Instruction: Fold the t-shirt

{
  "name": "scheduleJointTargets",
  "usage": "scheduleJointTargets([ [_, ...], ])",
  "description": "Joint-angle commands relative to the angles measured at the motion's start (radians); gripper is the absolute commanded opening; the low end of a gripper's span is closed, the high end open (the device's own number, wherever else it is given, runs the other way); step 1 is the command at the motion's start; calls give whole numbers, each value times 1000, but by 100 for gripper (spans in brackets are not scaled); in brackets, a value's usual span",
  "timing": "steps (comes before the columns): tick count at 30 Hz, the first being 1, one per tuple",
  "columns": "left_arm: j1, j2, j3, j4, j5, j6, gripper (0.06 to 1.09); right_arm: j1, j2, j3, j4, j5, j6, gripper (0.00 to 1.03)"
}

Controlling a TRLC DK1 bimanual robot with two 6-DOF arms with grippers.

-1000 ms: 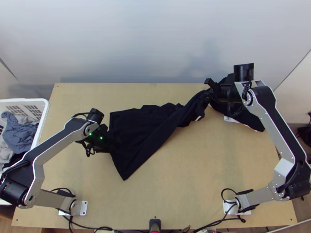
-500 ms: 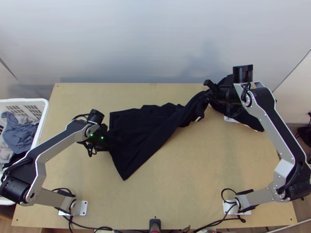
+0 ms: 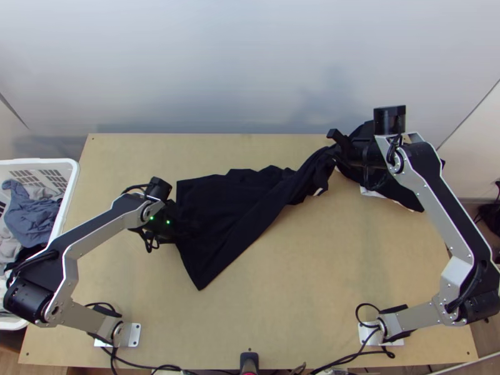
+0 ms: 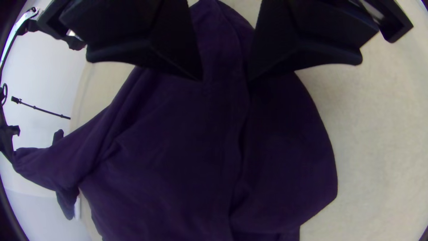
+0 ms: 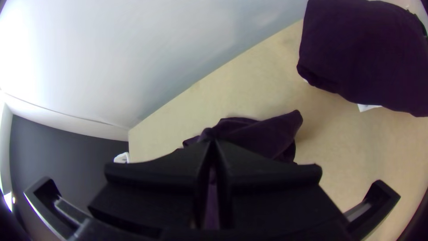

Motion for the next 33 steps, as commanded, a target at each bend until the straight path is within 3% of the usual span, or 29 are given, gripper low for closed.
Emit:
scheduleJointTargets([
  [1, -4, 15, -5, 31, 0, -5, 32, -3, -5, -8, 3, 0, 0, 3],
  [2, -3, 15, -6, 48, -1, -12, 11, -3, -8, -10, 5, 0, 0, 3],
  [3, 2, 17, -6, 62, -3, -22, 10, -4, -11, -11, 5, 0, 0, 3],
  [9, 39, -5, 26, 44, -3, -15, 9, -41, -36, -28, 6, 0, -6, 3],
  [14, 163, -71, 170, -15, -3, -39, 9, -72, -115, -100, 12, 63, -104, 3],
  [16, 232, -74, 242, -30, -7, -51, 9, -72, -152, -135, 20, 122, -130, 3],
  [21, 333, -85, 393, -33, -136, -45, 10, -69, -171, -126, 14, 339, -179, 3],
  [24, 367, -69, 457, -47, -159, -64, 10, -69, -161, -83, -34, 410, -173, 3],
  [29, 393, -71, 580, -30, -165, -105, 10, -32, -175, -39, -42, 410, -173, 3],
  [33, 396, -65, 707, 27, -167, -74, 9, -7, -166, 29, 52, 410, -188, 3],
])
